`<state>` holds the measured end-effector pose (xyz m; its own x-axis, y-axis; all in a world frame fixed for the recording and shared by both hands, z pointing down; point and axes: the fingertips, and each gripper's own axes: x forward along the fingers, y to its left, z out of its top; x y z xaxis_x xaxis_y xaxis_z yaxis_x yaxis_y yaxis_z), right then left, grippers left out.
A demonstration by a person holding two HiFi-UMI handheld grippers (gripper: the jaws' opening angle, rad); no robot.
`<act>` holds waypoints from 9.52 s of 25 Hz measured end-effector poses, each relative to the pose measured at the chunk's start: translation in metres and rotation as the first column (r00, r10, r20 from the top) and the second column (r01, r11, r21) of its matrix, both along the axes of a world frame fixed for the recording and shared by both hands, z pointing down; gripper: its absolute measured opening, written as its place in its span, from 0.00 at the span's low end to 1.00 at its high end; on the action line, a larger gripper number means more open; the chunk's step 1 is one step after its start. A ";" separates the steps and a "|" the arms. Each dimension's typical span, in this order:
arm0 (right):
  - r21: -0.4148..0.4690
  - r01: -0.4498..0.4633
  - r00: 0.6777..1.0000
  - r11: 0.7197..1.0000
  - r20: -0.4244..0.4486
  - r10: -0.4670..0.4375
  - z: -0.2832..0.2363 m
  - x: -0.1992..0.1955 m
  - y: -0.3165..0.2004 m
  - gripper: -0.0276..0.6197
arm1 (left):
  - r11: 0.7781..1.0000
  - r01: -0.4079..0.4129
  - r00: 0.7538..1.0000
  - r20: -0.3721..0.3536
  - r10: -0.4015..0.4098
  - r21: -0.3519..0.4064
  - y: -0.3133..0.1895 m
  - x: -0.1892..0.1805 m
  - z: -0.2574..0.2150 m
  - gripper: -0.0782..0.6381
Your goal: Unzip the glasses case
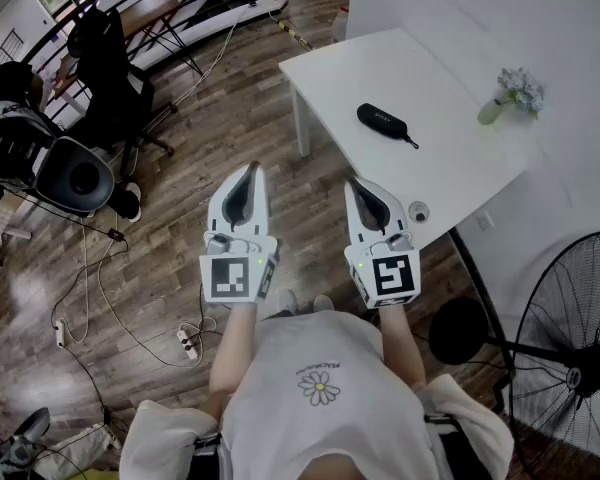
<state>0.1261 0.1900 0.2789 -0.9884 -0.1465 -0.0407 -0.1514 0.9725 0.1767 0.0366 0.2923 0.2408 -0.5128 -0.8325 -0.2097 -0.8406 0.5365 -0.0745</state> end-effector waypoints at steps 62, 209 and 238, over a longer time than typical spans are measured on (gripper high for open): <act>-0.090 -0.548 0.835 0.832 -0.120 0.537 0.058 -0.211 -0.328 0.05 | 0.821 -0.571 0.820 -0.046 0.570 -0.004 -0.358 -0.274 0.067 0.13; -0.211 -0.951 0.015 -0.228 -0.764 0.645 0.306 0.027 -0.284 0.05 | -0.315 -0.646 -0.273 -0.174 0.946 -0.696 -0.464 0.097 0.290 0.13; -0.213 -0.873 0.403 0.440 -0.822 0.402 0.310 -0.079 -0.258 0.05 | -0.319 -0.653 -0.082 -0.355 0.931 -0.687 -0.445 0.041 0.295 0.13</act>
<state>0.0467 -0.0682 0.5886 -0.2819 -0.4942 0.8224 -0.8609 0.5086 0.0105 0.0773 -0.1527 0.5360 0.7435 -0.2484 0.6209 -0.2248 -0.9673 -0.1177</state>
